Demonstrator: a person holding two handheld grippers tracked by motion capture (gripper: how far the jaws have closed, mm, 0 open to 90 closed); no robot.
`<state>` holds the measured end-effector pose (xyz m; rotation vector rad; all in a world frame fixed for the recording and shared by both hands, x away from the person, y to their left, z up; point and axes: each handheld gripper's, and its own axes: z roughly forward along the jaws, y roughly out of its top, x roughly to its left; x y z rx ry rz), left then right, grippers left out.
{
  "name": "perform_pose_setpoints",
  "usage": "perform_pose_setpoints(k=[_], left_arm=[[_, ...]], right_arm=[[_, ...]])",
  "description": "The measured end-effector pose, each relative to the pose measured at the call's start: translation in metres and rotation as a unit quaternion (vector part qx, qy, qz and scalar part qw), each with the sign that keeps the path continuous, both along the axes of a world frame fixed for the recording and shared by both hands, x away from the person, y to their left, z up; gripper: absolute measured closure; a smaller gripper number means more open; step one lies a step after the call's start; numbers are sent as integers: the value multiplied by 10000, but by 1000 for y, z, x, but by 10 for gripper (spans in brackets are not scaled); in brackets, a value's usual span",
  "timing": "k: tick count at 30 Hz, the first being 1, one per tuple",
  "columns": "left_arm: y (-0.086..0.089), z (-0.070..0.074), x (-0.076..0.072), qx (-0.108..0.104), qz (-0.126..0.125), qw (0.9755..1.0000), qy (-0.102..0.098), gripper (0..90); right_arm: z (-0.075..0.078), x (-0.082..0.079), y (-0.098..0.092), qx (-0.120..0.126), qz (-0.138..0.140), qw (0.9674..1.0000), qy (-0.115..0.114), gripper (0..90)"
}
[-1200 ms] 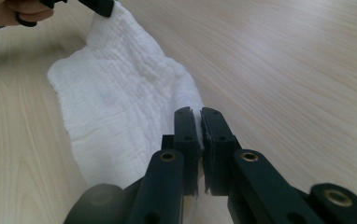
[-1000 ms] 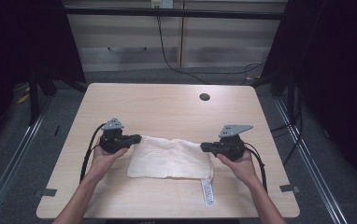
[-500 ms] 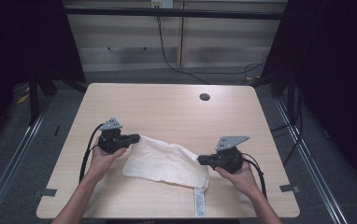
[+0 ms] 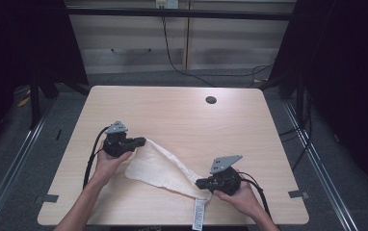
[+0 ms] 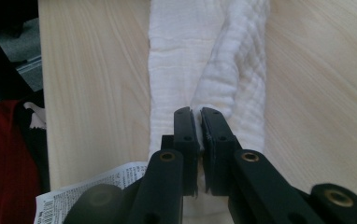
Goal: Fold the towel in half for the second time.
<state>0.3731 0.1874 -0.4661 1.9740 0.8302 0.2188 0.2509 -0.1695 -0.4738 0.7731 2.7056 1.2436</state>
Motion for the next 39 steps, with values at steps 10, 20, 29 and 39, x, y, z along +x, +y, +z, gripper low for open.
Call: perform_pose_setpoints(k=[10,20,29,39], left_arm=[[-2,-1,-1,93,-33,9999,-23,854],[1,3,-4,4,26,9999,-99,854],[-1,11,-9,-141,-34,9997,-216,853],[-5,22,-25,-107,-210,9986,-467,852]], right_arm=[[-16,-6,13,-45,456,9975,531,849],[-19,6,13,-390,164,9980,477,858],[-18,33,-7,-573,-474,9968,296,860],[-17,59,-16,-771,-812,9934,254,860]])
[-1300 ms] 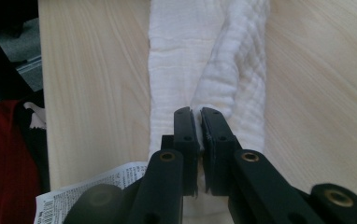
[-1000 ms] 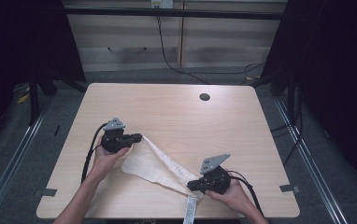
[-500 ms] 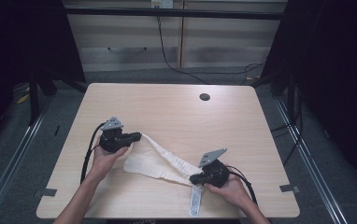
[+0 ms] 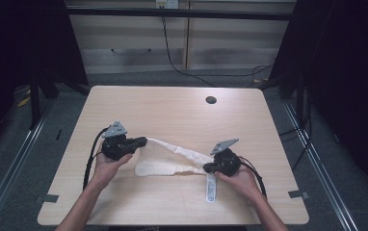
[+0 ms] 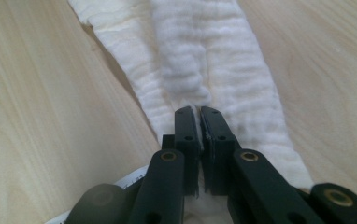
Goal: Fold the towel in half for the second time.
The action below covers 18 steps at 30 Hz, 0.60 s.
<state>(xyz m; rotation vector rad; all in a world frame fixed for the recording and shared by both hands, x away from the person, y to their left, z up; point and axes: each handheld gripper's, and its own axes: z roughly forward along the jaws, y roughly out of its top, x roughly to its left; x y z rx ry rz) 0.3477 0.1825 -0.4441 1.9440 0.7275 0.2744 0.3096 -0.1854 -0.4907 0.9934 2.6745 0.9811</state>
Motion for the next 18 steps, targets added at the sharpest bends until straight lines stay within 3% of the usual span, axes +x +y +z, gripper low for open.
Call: perform_pose_setpoints(k=[5,10,15,18], left_arm=[[-7,3,-18,339,-330,9987,-181,852],[-6,-7,-35,800,-575,9949,-207,852],[-5,-28,-42,1321,-631,9892,22,851],[-6,-40,-43,1486,-723,9861,170,851]], right_arm=[[-1,2,-1,73,-21,10000,-4,860],[-1,2,-2,81,-27,10000,8,860],[0,1,-1,42,-56,10000,-3,860],[0,0,0,28,-83,10000,8,860]])
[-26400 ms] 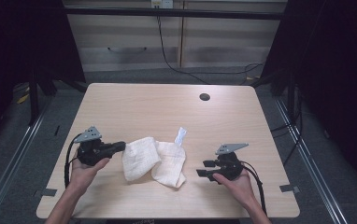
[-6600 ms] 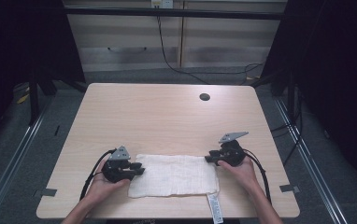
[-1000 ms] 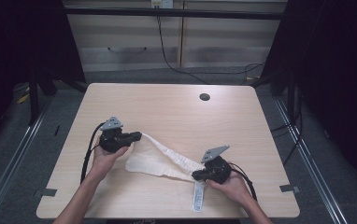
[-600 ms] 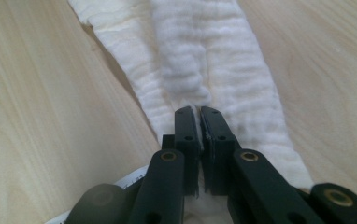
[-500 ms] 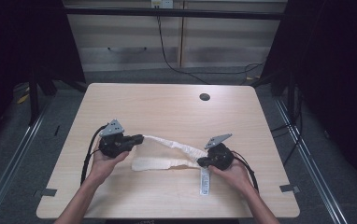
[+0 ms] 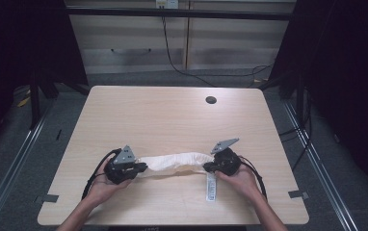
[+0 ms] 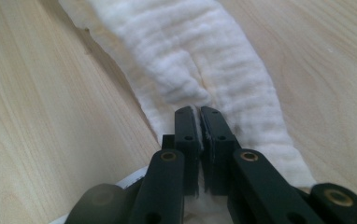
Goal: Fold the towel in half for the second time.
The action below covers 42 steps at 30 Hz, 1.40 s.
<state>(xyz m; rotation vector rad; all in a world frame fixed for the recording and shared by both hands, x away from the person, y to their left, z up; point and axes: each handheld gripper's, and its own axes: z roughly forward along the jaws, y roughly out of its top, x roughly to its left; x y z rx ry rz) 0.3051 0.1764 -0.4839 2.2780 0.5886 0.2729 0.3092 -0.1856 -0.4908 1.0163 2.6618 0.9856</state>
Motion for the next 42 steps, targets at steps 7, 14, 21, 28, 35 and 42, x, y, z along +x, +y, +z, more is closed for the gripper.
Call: perform_pose_setpoints(k=[7,14,21,28,35,42], left_arm=[[-4,-10,-3,241,-30,9997,-8,849],[-4,-12,-5,168,77,9998,-31,849],[-3,-13,-4,72,140,9999,-4,849],[-4,-15,7,-75,310,9994,121,845],[-2,-11,5,-174,292,9993,177,767],[6,-2,-3,-448,324,9982,220,658]], right_arm=[[2,-5,-5,-333,-144,9989,-293,858],[9,-24,-19,-469,-369,9965,-587,860],[4,-48,-26,-320,-386,9967,-631,860],[2,-31,-25,-410,-657,9947,-682,861],[5,-22,-27,-50,-811,9945,-654,762],[18,-43,-36,564,-746,9933,-674,696]])
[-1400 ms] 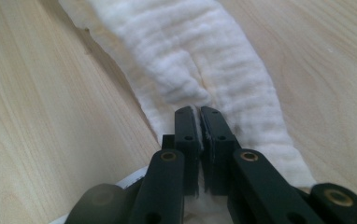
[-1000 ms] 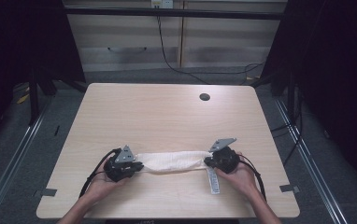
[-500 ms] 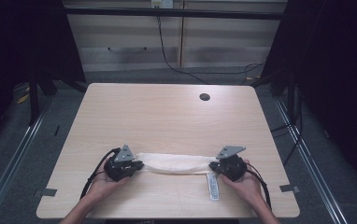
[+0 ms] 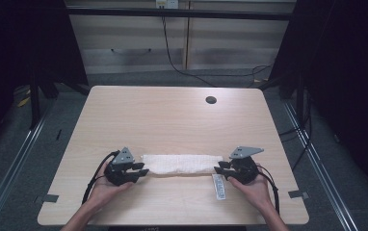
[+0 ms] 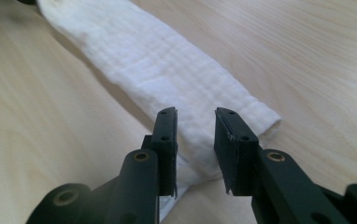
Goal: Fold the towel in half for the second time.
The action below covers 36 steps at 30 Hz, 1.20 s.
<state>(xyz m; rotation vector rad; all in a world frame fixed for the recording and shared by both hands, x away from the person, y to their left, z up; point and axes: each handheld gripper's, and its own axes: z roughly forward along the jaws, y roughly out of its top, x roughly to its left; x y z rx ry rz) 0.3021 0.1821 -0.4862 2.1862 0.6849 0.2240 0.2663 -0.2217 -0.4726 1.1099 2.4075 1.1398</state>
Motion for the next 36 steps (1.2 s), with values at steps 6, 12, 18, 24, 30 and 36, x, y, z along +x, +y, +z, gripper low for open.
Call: perform_pose_setpoints(k=[6,12,18,24,30,36], left_arm=[[10,11,-4,-152,86,9998,-50,532],[31,21,-9,-455,417,9980,98,395],[51,25,-15,-411,610,9972,94,347],[74,19,-19,-485,957,9942,109,326],[89,10,-25,-553,1261,9905,55,301],[93,-4,-21,-351,1298,9903,344,222]], right_arm=[[13,-13,-12,412,-21,9991,-112,694],[22,-20,-27,773,-284,9964,-224,643],[14,-23,-34,683,-476,9965,-91,540],[9,-29,-46,679,-615,9958,-55,486],[2,-39,-64,824,-947,9920,-116,436],[-3,-35,-69,783,-1164,9900,-158,392]])
